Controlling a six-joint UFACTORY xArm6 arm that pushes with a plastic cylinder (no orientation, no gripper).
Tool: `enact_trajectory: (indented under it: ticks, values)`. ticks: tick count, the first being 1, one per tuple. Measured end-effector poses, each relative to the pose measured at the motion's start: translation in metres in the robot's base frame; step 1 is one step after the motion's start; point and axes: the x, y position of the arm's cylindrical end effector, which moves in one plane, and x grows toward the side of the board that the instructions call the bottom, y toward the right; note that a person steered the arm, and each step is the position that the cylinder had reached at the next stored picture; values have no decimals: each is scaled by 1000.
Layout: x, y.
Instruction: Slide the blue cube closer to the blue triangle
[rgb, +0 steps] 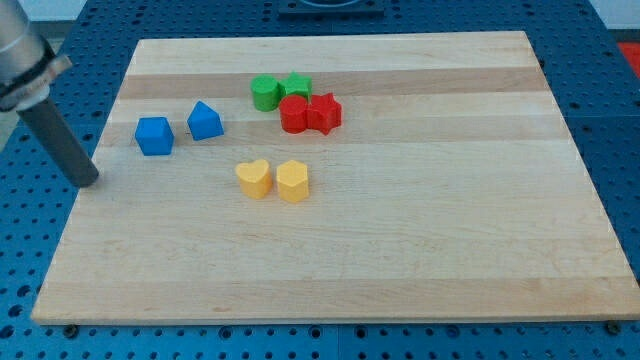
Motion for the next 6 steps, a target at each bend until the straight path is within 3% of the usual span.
enact_trajectory:
  ticks: [1,2,6]
  values:
    - [-47,0]
    - [-47,12]
    - [-16,153]
